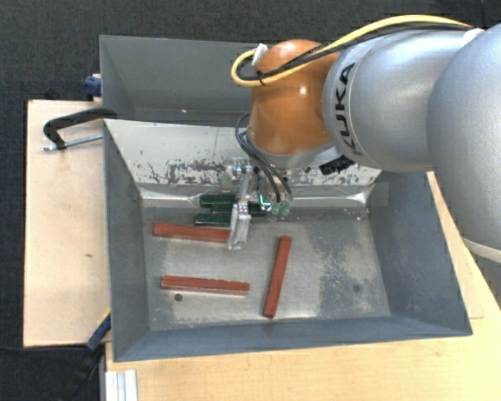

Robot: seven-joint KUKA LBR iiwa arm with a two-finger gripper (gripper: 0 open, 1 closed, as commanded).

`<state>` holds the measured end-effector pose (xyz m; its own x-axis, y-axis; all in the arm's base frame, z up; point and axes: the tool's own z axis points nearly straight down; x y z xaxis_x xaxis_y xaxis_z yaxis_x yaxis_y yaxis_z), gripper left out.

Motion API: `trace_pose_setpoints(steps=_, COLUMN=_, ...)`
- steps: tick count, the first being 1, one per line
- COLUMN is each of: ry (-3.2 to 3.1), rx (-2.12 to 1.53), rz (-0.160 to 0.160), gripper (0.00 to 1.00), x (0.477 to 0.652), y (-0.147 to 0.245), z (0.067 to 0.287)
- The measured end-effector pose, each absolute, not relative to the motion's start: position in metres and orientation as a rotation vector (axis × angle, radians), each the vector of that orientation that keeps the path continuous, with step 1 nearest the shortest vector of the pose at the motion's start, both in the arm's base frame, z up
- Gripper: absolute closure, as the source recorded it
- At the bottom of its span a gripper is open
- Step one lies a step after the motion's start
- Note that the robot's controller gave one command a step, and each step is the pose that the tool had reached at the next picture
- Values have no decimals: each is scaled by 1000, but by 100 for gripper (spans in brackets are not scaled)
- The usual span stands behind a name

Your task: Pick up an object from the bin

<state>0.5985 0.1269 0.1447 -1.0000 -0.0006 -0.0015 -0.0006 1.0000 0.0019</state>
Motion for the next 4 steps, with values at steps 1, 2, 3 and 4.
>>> trace_pose_setpoints(steps=1, ry=3140, rx=-1, rz=3, gripper=0, x=599, y=127, z=145)
trace_pose_setpoints(steps=2, ry=3125, rx=-196, rz=5, gripper=0, x=586, y=108, z=107)
trace_pose_setpoints(steps=3, ry=3069, rx=-612, rz=9, gripper=100, x=588, y=132, z=76)
trace_pose_setpoints(steps=4, ry=3070, rx=-612, rz=9, gripper=100, x=588, y=132, z=76)
